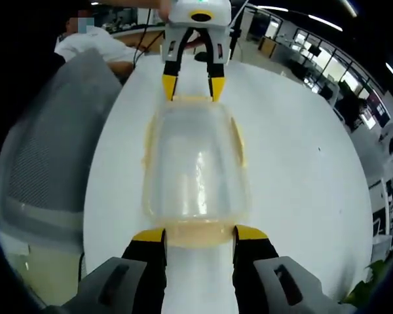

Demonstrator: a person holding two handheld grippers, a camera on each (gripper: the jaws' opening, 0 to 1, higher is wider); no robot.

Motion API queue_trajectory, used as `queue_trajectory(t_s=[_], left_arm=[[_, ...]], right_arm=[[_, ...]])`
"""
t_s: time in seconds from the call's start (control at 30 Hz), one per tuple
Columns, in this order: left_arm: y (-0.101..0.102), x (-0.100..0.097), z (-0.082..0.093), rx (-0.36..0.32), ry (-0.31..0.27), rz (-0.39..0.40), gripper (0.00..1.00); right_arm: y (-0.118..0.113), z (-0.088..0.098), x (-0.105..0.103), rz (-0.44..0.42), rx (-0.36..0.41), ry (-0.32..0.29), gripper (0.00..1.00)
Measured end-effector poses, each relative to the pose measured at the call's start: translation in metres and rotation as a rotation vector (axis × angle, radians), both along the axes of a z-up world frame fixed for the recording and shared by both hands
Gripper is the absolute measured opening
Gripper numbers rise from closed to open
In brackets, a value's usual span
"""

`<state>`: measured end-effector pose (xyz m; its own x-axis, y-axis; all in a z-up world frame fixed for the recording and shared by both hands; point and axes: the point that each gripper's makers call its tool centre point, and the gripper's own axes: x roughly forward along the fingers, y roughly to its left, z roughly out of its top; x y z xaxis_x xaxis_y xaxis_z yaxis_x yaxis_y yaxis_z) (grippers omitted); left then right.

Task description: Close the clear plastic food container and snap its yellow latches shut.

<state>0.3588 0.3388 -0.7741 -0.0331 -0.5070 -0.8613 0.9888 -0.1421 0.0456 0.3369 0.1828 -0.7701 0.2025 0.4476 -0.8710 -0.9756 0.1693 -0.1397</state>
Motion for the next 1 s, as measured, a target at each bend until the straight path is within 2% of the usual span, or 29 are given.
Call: queue_trajectory(t_s=[0.37, 1.0], left_arm=[[-0.009, -0.002, 0.002, 0.009, -0.003, 0.008, 0.38], [-0.017, -0.004, -0.004, 0.018, 0.032, 0.027, 0.38]], right_arm=[[-0.009, 0.001, 0.000, 0.004, -0.002, -0.011, 0.38], [-0.018, -0.007, 0.001, 0.015, -0.002, 0.039, 0.38]])
